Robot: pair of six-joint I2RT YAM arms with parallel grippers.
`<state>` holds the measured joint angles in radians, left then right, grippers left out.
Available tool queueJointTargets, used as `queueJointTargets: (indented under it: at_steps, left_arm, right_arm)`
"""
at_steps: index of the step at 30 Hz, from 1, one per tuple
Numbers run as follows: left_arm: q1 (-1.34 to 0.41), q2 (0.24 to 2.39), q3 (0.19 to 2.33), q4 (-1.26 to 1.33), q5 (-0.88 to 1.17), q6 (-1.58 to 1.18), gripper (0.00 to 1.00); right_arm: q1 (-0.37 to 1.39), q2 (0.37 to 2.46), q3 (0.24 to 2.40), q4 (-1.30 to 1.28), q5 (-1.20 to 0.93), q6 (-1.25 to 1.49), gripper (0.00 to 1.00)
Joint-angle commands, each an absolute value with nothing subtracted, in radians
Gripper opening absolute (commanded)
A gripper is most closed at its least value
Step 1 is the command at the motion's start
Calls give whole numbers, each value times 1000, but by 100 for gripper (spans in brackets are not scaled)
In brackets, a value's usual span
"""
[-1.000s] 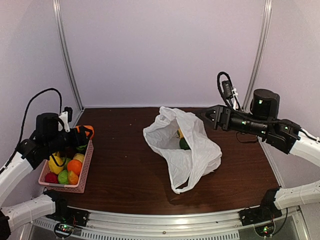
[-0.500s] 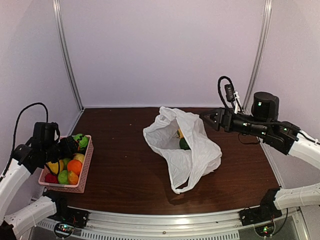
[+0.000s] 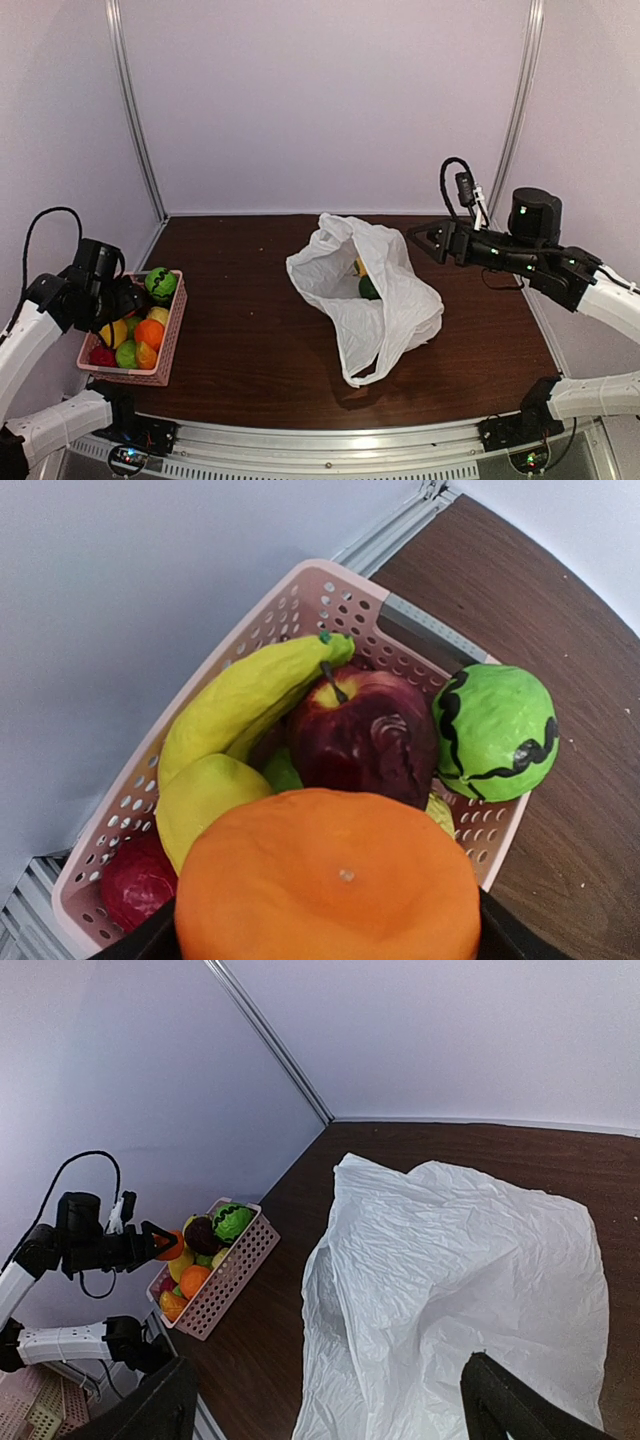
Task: Untie the knot of the plastic bag and take out the fruit
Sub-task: Place the fake fruit in the bin.
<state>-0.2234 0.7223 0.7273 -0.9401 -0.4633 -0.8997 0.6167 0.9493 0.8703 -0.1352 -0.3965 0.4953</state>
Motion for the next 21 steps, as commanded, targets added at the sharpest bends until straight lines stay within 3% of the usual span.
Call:
queueJointTargets:
  at_steps: [1,13,21]
  left_arm:
    - [-216,759,747,-974,-500,-939,81]
    - [-215,834,774,-1025,-508,-957,97]
    - [-216,803,784,-1037,-506,-956,98]
  right_arm:
    - [593,945,850,-95,-445,471,92]
    - [556,951,822,-67,-491,474,92]
    - [543,950,822,-71,-507,477,92]
